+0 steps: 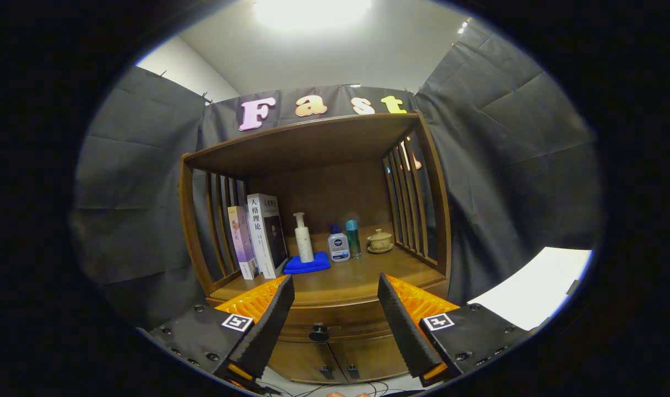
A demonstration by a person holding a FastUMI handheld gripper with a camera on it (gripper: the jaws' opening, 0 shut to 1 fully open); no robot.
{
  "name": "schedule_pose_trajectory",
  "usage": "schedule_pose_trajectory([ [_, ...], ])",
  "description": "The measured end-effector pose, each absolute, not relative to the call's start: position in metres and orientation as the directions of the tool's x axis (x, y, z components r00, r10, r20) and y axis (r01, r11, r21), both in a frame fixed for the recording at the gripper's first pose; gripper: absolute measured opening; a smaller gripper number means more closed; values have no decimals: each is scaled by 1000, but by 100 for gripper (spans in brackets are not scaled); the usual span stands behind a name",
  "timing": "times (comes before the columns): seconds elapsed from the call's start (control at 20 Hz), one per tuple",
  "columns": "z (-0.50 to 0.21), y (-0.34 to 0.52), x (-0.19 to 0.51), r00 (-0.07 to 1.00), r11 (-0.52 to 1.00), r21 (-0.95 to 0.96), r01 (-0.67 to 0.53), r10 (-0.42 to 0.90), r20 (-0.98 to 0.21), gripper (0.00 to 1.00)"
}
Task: Pull open the drawer, take out the items inside it, and place them on the countertop above the cabinet.
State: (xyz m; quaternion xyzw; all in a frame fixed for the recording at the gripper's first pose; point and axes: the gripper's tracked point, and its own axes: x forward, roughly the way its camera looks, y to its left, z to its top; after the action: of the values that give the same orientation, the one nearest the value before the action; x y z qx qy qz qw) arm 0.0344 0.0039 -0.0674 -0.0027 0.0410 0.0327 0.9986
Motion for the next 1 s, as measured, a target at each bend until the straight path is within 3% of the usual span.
schedule_pose_trajectory([
  [1.0,-163,24,85,986,993,-79,-90,78,-150,96],
])
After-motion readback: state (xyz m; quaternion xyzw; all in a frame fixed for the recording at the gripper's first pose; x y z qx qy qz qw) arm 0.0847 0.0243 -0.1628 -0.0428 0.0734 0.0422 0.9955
